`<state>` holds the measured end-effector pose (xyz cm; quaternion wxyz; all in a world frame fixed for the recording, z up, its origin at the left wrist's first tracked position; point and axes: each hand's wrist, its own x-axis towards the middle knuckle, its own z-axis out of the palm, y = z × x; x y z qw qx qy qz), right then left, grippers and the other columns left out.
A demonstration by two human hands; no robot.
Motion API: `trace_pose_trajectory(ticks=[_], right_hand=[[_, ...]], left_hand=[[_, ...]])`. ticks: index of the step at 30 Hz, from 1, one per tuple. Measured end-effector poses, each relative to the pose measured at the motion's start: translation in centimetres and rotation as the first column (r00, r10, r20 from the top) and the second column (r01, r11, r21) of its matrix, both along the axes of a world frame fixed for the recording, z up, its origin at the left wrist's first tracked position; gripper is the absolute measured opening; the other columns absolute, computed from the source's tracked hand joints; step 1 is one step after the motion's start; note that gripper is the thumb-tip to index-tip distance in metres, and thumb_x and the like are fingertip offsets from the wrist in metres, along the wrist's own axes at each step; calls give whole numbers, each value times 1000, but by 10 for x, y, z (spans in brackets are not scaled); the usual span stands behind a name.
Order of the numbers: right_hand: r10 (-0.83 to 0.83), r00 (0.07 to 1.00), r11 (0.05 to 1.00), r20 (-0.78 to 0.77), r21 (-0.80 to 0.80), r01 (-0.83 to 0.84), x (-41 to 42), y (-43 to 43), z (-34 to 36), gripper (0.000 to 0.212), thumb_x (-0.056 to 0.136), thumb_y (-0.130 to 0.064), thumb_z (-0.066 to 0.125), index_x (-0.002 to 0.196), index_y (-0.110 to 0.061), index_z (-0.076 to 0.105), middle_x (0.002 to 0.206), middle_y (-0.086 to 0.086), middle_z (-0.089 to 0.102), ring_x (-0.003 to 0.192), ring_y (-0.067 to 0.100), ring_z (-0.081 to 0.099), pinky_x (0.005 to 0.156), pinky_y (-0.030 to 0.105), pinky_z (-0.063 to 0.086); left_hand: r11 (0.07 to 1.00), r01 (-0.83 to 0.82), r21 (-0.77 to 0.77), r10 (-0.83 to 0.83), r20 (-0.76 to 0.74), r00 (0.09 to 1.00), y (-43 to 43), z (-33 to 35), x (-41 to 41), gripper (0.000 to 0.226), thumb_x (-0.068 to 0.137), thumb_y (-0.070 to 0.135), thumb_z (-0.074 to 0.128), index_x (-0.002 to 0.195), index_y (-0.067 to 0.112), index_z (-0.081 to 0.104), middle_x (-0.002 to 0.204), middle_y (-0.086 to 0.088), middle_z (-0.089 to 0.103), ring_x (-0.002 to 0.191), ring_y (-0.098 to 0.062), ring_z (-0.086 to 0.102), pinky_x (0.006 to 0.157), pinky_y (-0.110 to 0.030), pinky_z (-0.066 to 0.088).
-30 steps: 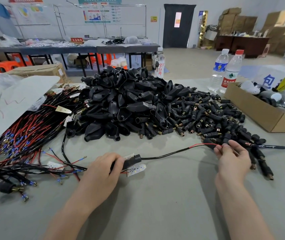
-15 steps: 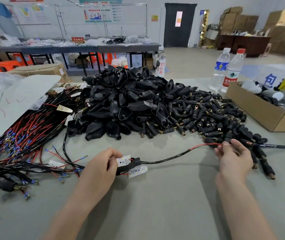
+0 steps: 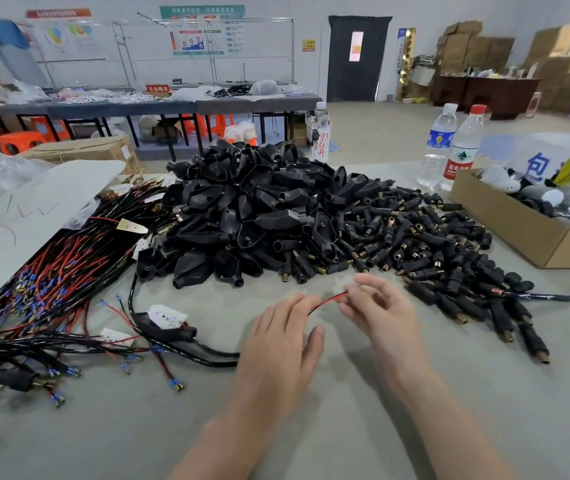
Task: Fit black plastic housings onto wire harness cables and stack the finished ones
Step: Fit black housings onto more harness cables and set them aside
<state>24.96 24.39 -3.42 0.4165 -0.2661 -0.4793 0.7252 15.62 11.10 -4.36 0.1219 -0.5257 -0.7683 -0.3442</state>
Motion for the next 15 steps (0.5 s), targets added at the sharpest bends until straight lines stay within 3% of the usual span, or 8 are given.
trace_pose_trajectory(ticks=[4, 6, 9, 13, 15], right_hand=[[155, 987, 988, 33, -6, -155, -5, -12, -1, 15, 94, 3, 61, 104, -7, 66, 81, 4, 74, 82, 17, 74, 73, 20, 58], [159, 987, 987, 30, -4, -159, -4, -12, -2, 16, 95, 2, 61, 106, -7, 66, 82, 3, 75, 83, 17, 74, 73, 19, 58], [93, 996, 996, 8, -8, -93, -1, -6, -2, 16, 95, 1, 62, 105, -9, 67, 82, 2, 75, 82, 16, 74, 73, 18, 57], [14, 1000, 1000, 11, 18, -15, 3, 4, -4, 17, 95, -4, 63, 109, -14, 65, 93, 5, 76, 90, 14, 73, 78, 22, 59], [-53, 991, 987, 127, 155, 33, 0, 6, -10, 19, 95, -17, 67, 112, -25, 65, 98, -4, 75, 93, 5, 70, 78, 16, 55]], left_hand=[[999, 40, 11, -41, 169, 985, 9, -4, -5, 30, 103, 37, 48, 132, 31, 53, 115, 23, 64, 108, -6, 61, 97, -27, 43], [995, 90, 36, -97, 278, 956, 8, -8, -10, 21, 104, 38, 47, 123, 39, 54, 95, 23, 69, 88, -2, 65, 82, -34, 51], [990, 96, 99, -125, 345, 930, 5, -10, -14, 9, 104, 37, 48, 106, 39, 57, 66, 13, 56, 57, -7, 52, 58, -37, 46], [997, 68, 48, -79, 301, 950, 7, -12, -12, 13, 103, 43, 45, 96, 35, 53, 65, 13, 56, 58, -10, 52, 57, -36, 44], [997, 50, 62, -68, 330, 941, 8, -14, -14, 13, 103, 43, 47, 93, 36, 52, 68, 12, 59, 61, -10, 55, 60, -39, 48]])
